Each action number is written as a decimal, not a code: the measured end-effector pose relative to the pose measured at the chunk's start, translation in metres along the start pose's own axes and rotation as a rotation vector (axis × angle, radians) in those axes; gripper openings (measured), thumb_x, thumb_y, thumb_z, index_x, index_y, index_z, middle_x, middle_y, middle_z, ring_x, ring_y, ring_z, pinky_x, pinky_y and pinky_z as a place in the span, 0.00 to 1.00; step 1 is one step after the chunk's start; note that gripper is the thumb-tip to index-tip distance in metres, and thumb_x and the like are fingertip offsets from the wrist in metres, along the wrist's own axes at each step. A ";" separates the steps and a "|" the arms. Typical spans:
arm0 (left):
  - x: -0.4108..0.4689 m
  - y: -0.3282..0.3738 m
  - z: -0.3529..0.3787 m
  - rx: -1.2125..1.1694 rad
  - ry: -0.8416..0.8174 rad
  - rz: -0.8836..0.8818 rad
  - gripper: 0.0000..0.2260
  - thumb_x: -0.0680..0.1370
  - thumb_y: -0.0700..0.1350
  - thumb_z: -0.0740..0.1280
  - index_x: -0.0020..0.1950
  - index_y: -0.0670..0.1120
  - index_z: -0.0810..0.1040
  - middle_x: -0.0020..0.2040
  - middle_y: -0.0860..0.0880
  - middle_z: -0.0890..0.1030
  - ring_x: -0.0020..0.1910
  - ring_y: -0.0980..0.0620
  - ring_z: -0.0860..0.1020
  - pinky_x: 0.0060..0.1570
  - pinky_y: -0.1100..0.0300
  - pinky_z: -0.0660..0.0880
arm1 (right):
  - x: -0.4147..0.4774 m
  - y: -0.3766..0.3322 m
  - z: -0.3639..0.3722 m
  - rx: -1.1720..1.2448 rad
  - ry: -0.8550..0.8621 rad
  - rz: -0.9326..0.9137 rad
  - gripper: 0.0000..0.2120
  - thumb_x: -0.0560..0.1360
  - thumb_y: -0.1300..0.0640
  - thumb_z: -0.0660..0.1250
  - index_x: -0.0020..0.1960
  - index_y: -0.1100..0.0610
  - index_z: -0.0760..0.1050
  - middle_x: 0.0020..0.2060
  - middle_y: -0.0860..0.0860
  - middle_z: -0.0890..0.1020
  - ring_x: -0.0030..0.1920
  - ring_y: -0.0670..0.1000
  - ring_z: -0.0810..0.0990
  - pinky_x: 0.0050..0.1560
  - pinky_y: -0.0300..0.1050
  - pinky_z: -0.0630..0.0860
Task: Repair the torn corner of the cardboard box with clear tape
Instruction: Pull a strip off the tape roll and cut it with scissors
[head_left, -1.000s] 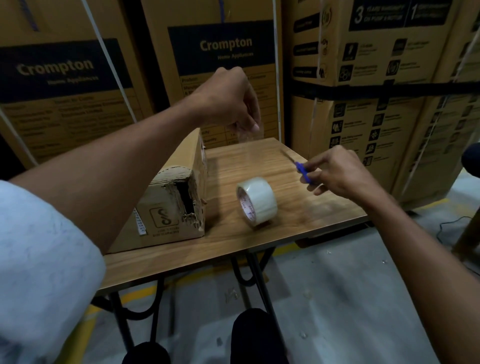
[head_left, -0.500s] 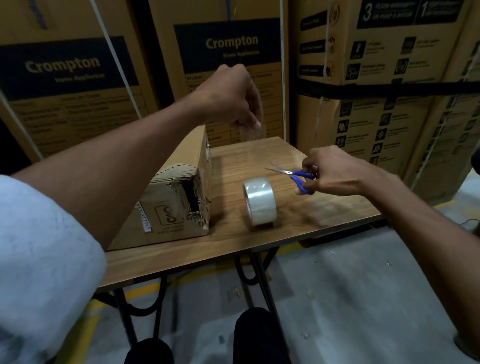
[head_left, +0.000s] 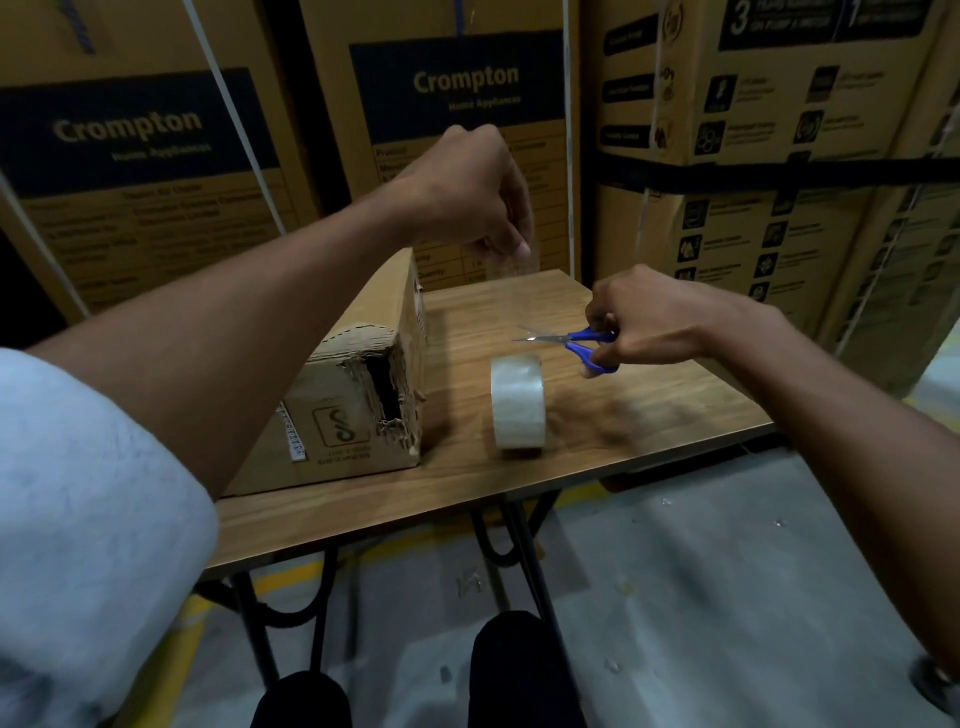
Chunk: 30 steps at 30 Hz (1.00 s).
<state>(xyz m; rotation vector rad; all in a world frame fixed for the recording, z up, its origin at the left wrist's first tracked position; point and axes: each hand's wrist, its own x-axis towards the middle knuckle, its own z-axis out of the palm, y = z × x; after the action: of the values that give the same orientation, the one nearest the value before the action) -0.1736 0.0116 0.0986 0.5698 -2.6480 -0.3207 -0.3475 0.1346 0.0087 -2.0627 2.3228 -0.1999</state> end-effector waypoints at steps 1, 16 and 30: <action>0.000 0.001 0.000 -0.002 -0.002 -0.002 0.06 0.74 0.41 0.76 0.50 0.43 0.86 0.43 0.49 0.86 0.41 0.58 0.87 0.39 0.68 0.83 | 0.001 -0.001 0.000 -0.008 -0.007 -0.005 0.17 0.72 0.41 0.74 0.43 0.56 0.79 0.47 0.54 0.80 0.45 0.53 0.78 0.45 0.49 0.78; 0.000 0.004 0.000 -0.001 -0.013 0.002 0.05 0.75 0.41 0.76 0.50 0.44 0.85 0.44 0.49 0.86 0.40 0.61 0.86 0.38 0.69 0.81 | 0.010 0.001 -0.003 -0.193 0.029 -0.110 0.13 0.75 0.45 0.72 0.38 0.53 0.77 0.44 0.50 0.78 0.41 0.49 0.76 0.38 0.45 0.73; 0.001 0.008 -0.001 0.012 -0.013 -0.009 0.05 0.75 0.41 0.76 0.50 0.44 0.85 0.44 0.50 0.86 0.39 0.61 0.86 0.37 0.70 0.81 | 0.014 -0.003 -0.002 -0.211 0.030 -0.138 0.18 0.73 0.42 0.70 0.40 0.57 0.78 0.43 0.54 0.79 0.42 0.55 0.78 0.43 0.52 0.77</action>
<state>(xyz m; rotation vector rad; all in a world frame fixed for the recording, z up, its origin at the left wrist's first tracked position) -0.1767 0.0185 0.1024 0.5847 -2.6620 -0.3126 -0.3466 0.1205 0.0123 -2.3340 2.3099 0.0133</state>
